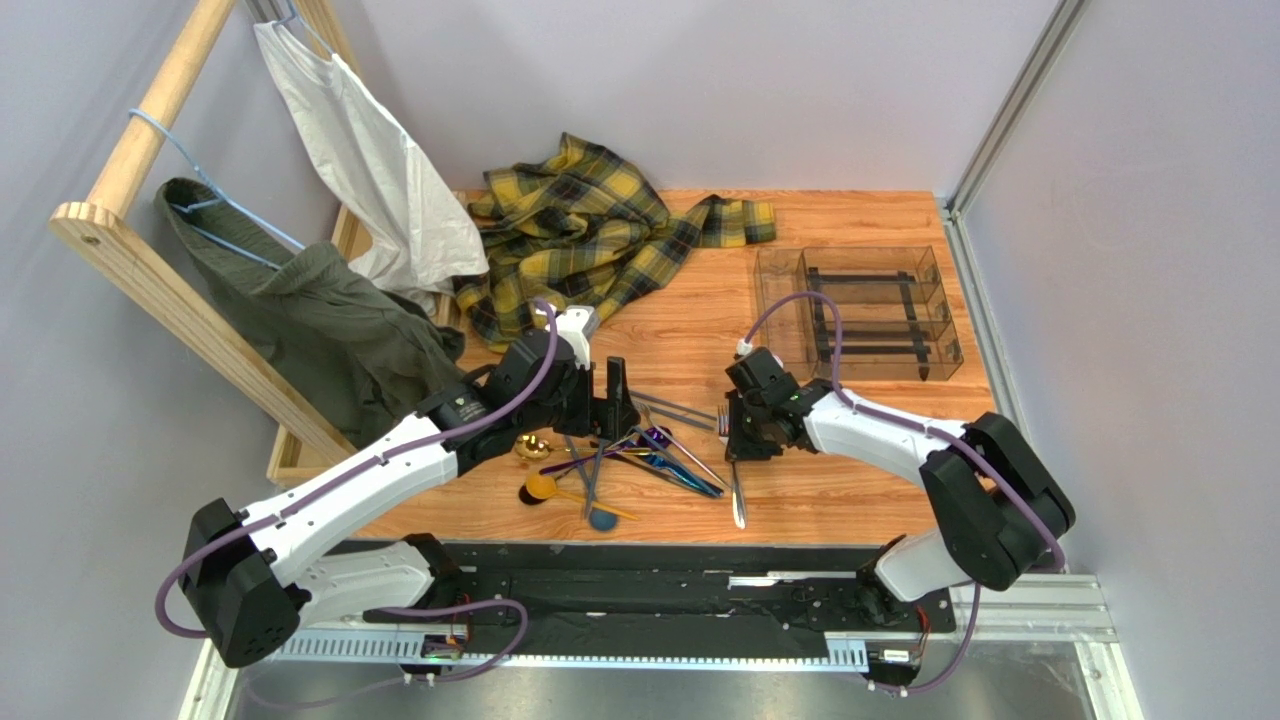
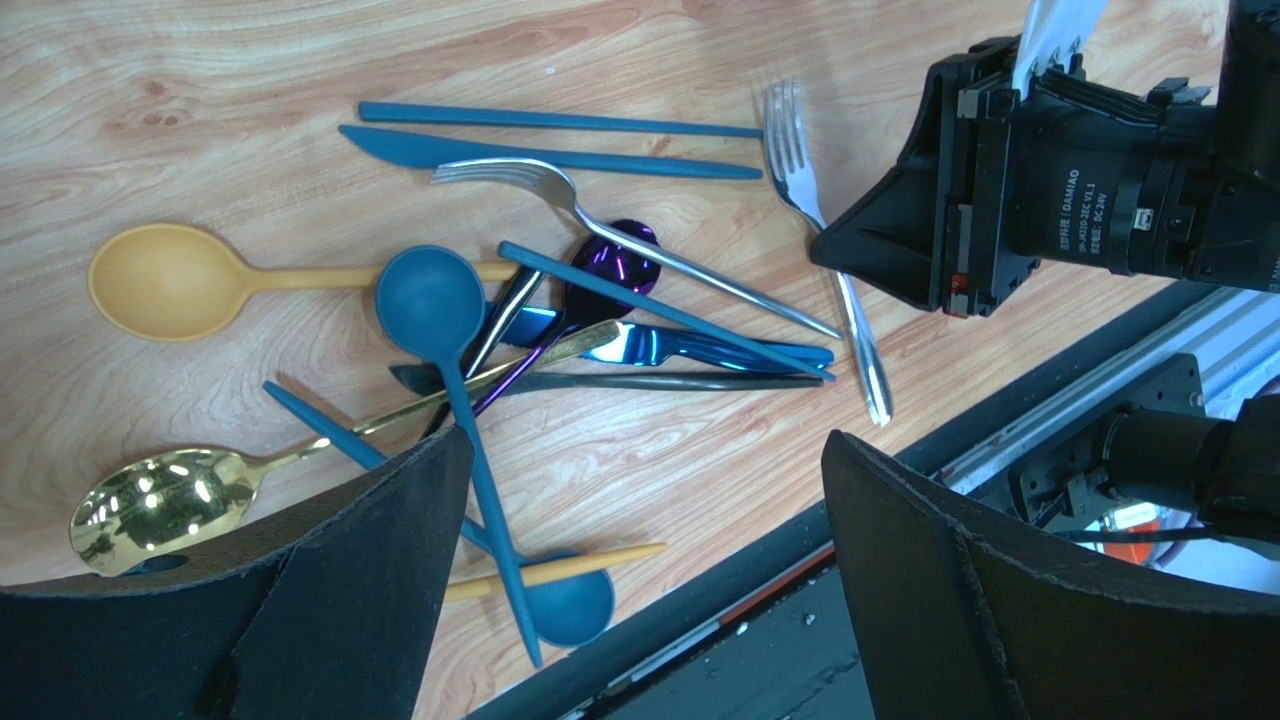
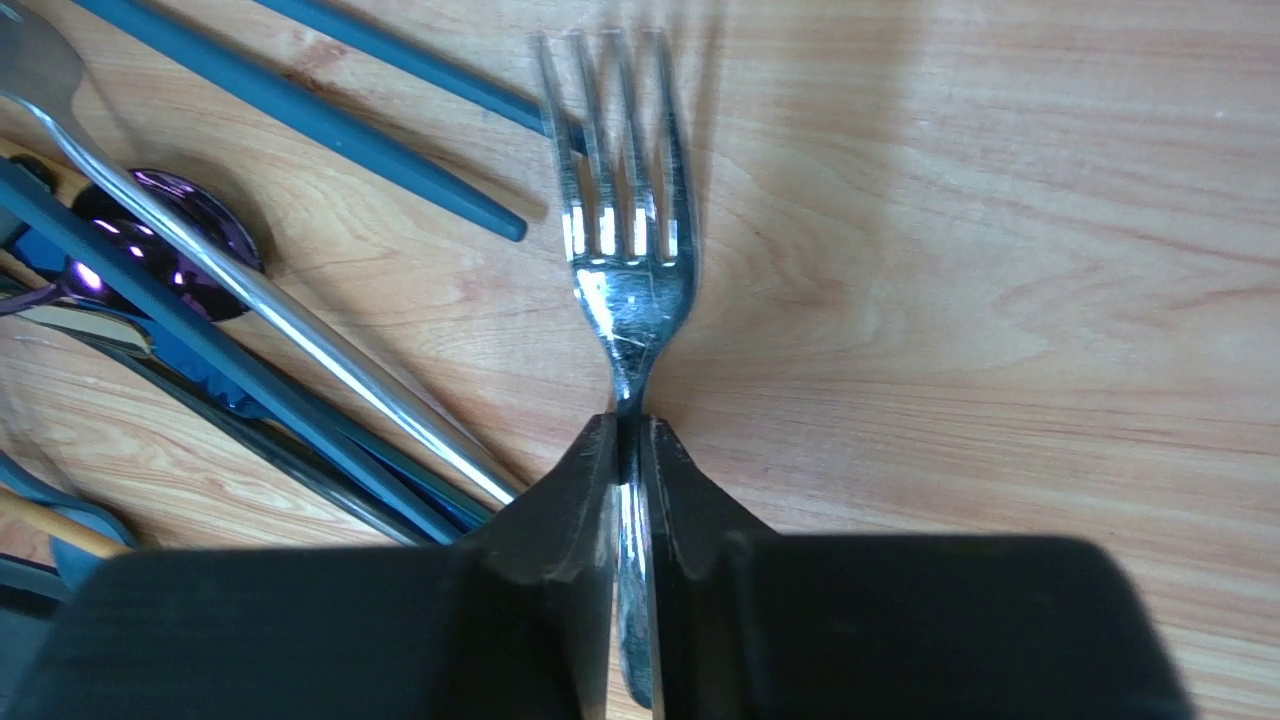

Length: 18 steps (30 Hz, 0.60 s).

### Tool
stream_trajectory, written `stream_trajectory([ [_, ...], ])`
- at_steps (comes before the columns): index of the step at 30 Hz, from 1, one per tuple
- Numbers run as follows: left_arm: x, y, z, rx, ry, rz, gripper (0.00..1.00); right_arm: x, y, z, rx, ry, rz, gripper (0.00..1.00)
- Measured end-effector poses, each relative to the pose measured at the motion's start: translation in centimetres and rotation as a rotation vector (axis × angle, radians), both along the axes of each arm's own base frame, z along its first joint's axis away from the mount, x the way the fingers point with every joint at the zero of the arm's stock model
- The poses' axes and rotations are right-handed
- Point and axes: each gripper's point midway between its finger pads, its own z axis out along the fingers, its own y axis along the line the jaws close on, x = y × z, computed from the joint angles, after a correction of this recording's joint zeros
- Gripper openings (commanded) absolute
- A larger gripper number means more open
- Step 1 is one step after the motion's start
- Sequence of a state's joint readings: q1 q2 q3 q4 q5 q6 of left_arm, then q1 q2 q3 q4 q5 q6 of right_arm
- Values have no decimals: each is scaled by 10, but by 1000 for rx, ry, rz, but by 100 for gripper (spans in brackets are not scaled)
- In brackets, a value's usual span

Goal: Sort the eating utensils into containers
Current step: Pick up the fork from the corner of the board.

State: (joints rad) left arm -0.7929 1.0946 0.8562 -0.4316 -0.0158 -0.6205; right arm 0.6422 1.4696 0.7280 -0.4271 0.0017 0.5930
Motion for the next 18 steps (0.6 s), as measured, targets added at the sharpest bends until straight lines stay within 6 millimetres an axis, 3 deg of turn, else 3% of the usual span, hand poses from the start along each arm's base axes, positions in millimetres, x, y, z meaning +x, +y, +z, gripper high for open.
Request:
stream_trajectory([
  [3,0,0,0,0,2,1,95,2,1,1,-3,-9,-2,0],
  [10,-2,2,6,-13,-11,1,95,3,1,2,-11,-20,-6,0],
  [18,-2,2,9,-21,-19,0,95,-2,-15,4,-67,-30,-28,0],
])
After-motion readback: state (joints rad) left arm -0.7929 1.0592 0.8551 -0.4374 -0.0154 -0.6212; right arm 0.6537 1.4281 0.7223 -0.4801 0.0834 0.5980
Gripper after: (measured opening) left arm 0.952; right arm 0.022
